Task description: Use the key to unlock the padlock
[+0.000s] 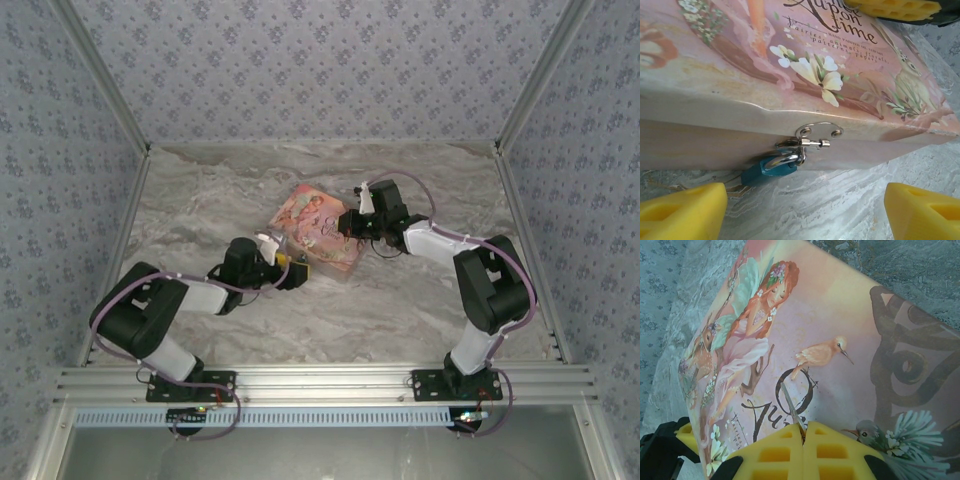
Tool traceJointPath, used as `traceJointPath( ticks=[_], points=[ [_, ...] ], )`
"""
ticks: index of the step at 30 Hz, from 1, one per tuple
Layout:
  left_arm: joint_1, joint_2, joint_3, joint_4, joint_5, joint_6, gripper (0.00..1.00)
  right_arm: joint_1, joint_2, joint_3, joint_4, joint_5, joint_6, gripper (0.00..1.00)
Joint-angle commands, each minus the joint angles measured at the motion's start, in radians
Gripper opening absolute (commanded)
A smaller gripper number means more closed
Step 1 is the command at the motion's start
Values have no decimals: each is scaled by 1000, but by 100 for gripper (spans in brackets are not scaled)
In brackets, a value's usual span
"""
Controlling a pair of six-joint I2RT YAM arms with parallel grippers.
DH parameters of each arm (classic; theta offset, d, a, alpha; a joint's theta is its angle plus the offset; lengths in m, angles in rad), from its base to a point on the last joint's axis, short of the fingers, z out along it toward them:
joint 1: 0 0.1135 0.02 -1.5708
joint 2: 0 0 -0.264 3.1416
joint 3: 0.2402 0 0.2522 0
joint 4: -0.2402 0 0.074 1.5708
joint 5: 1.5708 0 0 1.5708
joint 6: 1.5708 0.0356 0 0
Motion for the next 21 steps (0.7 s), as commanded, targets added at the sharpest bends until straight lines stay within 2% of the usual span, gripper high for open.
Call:
traceJointPath(
  ticks=[1,21],
  points=[
    [-10,28,5,68,-11,9,81,13,47,-28,-80,30,-17,2],
    [-28,129,45,122,-49,17,68,14,47,-30,-70,23,-14,2]
  ],
)
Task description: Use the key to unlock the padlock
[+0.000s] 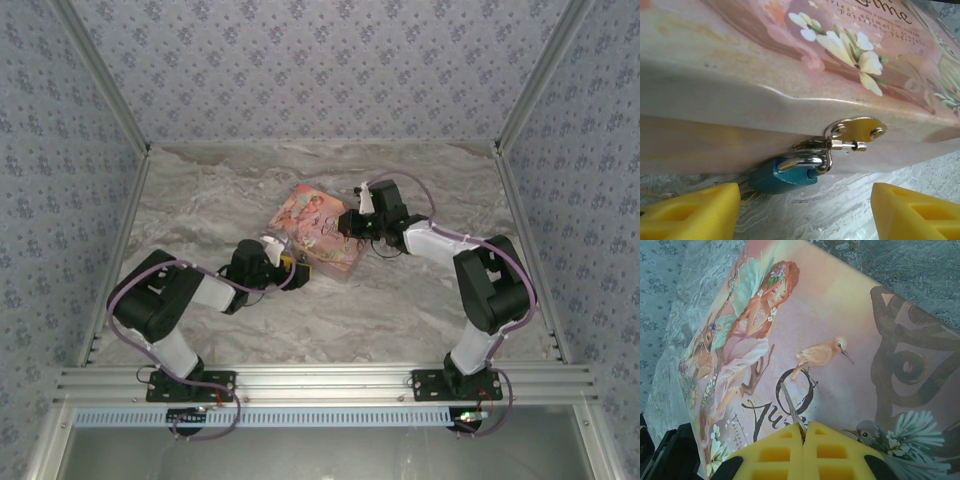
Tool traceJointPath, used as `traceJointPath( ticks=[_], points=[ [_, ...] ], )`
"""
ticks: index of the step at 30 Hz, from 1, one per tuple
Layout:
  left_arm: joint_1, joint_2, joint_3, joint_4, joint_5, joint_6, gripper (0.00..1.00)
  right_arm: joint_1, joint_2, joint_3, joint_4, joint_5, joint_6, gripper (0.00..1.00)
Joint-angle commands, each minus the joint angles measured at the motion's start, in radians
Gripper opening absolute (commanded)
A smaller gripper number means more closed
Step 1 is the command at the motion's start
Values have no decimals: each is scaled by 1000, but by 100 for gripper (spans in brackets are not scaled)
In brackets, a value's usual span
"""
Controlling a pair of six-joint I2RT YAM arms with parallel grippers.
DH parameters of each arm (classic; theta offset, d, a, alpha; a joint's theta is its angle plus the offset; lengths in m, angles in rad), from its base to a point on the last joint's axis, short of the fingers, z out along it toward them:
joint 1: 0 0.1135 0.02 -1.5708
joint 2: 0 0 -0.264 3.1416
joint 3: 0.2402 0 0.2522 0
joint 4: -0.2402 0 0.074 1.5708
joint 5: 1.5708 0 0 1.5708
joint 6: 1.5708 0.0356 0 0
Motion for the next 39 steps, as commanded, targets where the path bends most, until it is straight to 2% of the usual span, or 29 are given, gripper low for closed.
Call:
traceJointPath(
  ticks=[1,11,39],
  points=[
    [-6,14,28,40,-10,17,68,13,46,-30,-71,23,-13,2],
    [-24,24,64,8,18,35,60,12,43,-32,-71,23,-14,2],
    [-53,46,81,-26,-33,34,44,16,41,-35,-72,26,-9,3]
  ],
)
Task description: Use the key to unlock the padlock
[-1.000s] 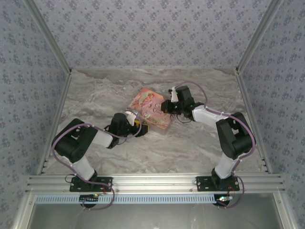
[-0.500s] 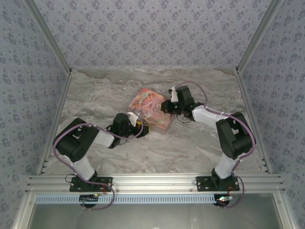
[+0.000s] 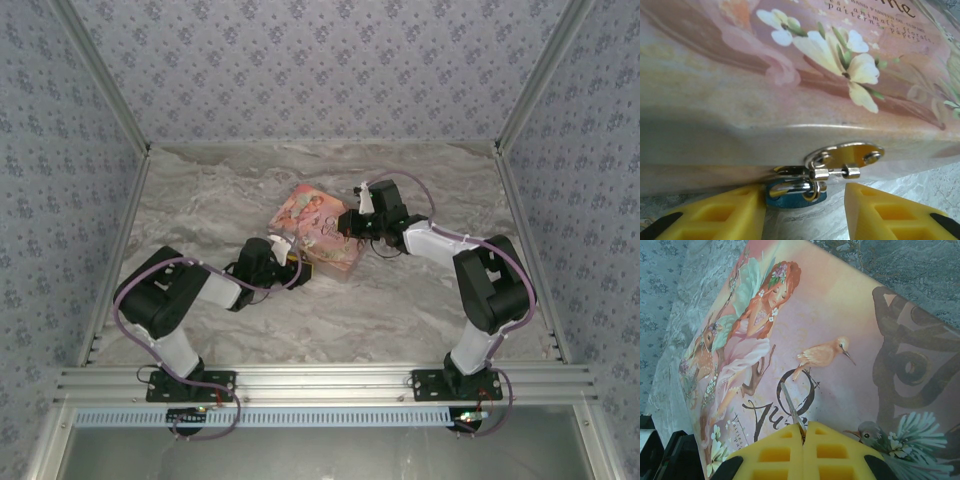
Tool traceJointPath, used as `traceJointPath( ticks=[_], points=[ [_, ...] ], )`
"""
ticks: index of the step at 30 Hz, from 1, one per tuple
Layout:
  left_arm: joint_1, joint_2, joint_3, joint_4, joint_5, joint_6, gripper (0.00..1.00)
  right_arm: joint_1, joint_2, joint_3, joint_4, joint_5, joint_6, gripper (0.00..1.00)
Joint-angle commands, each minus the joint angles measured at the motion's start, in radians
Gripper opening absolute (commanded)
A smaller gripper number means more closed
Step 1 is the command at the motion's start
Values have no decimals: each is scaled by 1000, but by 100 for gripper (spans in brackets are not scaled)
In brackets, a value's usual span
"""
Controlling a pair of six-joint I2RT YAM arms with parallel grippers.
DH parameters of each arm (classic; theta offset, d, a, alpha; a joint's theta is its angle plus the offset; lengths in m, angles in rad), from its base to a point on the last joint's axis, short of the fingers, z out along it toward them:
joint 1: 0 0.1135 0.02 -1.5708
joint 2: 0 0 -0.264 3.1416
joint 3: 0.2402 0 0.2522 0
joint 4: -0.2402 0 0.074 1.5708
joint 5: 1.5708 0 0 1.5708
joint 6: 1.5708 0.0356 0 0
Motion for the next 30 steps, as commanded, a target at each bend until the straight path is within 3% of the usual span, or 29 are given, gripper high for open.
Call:
traceJointPath(
  ticks=[1,13,23,30],
  points=[
    [-13,11,35,-1,-1,19,44,14,39,-34,-78,25,-9,3],
    [-16,14,40,-9,-12,23,39,17,38,-33,-78,27,-10,3],
    [-16,-29,31,-20,-45,13,28,23,23,-37,-63,35,-10,3],
    [-18,-74,32,-51,-55,-10,28,23,-14,-37,-43,47,-20,2]
  ],
)
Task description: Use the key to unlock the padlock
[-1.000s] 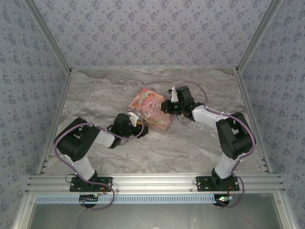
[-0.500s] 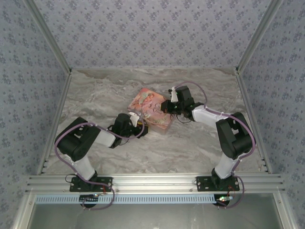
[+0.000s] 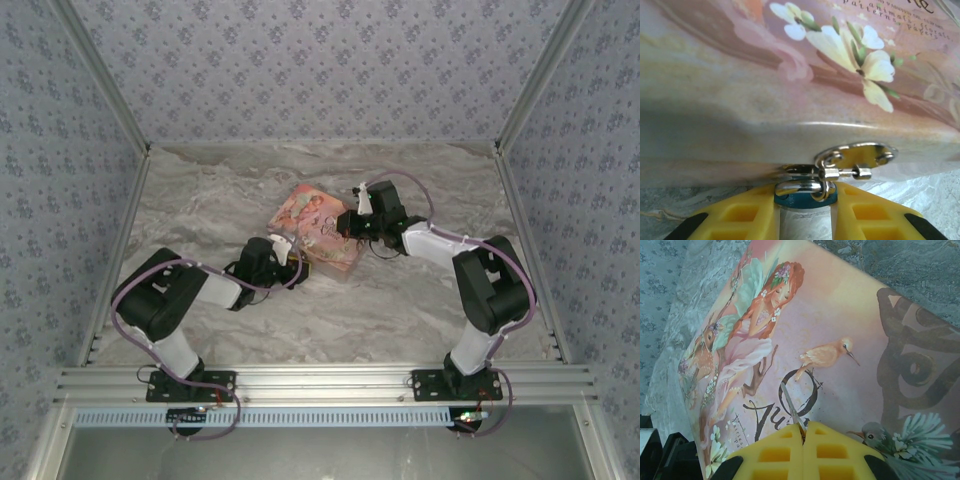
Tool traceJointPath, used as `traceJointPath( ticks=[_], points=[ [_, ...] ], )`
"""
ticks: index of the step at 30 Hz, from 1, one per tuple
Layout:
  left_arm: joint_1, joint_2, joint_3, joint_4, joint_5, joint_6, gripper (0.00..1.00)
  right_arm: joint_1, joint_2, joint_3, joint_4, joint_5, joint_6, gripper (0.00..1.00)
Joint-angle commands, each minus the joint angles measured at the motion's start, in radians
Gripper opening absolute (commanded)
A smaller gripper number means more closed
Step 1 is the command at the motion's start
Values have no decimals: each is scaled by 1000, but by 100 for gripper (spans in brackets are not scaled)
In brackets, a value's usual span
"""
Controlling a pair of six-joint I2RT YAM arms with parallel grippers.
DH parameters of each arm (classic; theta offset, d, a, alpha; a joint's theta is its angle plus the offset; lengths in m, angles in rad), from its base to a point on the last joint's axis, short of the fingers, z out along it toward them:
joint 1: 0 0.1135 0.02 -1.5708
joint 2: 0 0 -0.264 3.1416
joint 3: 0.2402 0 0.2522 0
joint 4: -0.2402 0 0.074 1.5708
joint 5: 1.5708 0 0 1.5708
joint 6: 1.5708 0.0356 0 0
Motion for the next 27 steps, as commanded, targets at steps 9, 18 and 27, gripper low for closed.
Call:
traceJointPath(
  ticks=[9,18,27],
  points=[
    [-11,-123,66,-128,5,-81,28,11,-139,-75,6,44,-73,2],
    [-11,-158,157,-292,27,-161,28,-6,-315,-238,63,28,-162,2],
    [-34,-123,232,-321,67,-260,28,54,-470,-436,183,31,-231,3]
  ],
)
